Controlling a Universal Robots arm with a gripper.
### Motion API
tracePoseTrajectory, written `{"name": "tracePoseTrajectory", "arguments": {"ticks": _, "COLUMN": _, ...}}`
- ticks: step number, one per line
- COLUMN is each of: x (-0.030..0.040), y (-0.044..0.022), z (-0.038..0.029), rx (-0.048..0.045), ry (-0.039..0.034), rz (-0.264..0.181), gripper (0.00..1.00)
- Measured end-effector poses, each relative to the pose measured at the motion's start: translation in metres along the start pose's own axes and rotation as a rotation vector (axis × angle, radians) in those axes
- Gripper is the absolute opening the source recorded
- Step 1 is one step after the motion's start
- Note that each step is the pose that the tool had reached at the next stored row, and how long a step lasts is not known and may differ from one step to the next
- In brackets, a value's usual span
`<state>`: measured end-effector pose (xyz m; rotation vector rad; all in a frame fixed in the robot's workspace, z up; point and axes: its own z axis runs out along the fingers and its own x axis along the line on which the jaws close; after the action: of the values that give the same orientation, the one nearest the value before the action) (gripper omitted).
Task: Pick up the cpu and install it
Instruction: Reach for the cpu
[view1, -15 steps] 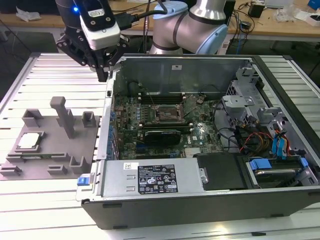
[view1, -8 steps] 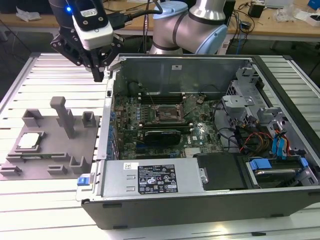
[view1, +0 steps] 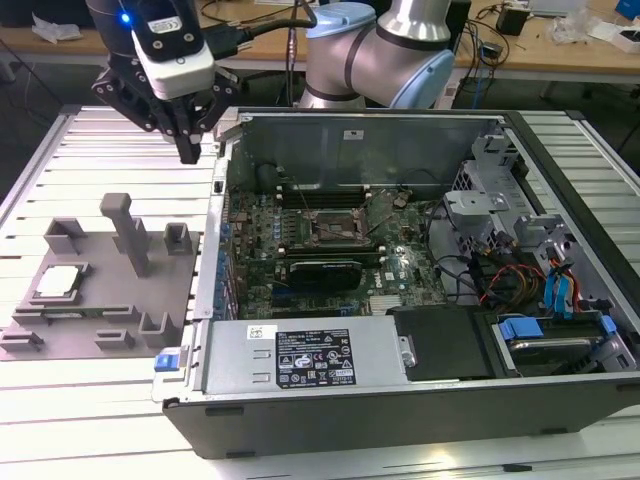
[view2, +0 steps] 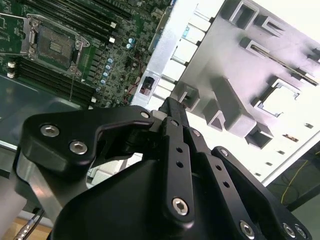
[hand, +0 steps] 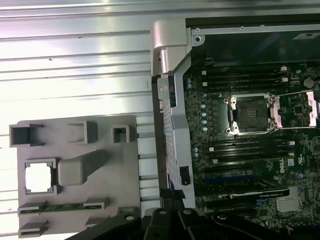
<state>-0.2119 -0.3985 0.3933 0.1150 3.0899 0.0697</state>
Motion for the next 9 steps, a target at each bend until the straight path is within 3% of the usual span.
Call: {"name": "tracePoseTrajectory", "arguments": {"ticks": 9, "x": 0.0093, "y": -0.0007, "z": -0.0004, "rx": -0.0003, "ry": -0.003, "rz": 0.0, "gripper": 0.11}}
